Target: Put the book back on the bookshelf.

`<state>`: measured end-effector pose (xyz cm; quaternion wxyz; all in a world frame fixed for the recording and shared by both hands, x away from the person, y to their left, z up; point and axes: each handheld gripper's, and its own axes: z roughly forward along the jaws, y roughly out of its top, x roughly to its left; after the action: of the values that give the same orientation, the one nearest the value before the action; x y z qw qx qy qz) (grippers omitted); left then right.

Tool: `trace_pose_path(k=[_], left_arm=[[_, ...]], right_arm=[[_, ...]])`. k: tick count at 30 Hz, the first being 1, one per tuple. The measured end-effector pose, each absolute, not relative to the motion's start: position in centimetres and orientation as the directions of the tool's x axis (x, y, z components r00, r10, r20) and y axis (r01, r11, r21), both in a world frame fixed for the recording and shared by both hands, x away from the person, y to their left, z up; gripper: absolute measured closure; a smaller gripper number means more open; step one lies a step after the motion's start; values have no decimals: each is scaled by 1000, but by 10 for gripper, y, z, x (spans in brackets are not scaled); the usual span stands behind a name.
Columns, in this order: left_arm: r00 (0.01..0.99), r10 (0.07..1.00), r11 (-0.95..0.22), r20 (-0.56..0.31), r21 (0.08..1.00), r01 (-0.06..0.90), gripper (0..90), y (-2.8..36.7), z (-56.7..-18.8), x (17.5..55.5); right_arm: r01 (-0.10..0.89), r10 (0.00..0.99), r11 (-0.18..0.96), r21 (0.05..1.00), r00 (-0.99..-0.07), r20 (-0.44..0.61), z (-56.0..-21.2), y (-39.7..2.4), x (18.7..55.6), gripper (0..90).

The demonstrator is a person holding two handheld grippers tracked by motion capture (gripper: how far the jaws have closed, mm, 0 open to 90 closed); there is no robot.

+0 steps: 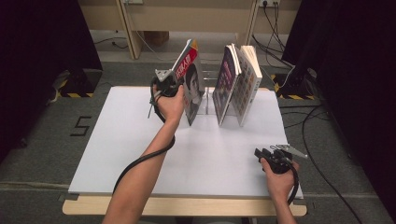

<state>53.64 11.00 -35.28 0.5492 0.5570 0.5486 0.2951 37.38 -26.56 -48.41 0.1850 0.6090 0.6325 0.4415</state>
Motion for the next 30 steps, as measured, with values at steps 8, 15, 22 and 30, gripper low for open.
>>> trace_pose_path(k=[8, 15, 22, 30], left_arm=[[225, 959, 113, -173, 959, 259, 786, 112, -352, 536], [260, 950, 107, -174, 961, 254, 710, 112, -351, 536], [272, 936, 147, -223, 951, 273, 628, 115, -355, 538], [279, 930, 152, -239, 942, 300, 541, 117, -367, 533]], right_arm=[[610, 934, -133, 781, -186, 305, -485, -264, 374, 613], [608, 934, -127, 784, -193, 301, -485, -263, 374, 613], [609, 934, -128, 782, -191, 302, -485, -263, 374, 613], [609, 934, -133, 782, -188, 305, -484, -263, 374, 613]])
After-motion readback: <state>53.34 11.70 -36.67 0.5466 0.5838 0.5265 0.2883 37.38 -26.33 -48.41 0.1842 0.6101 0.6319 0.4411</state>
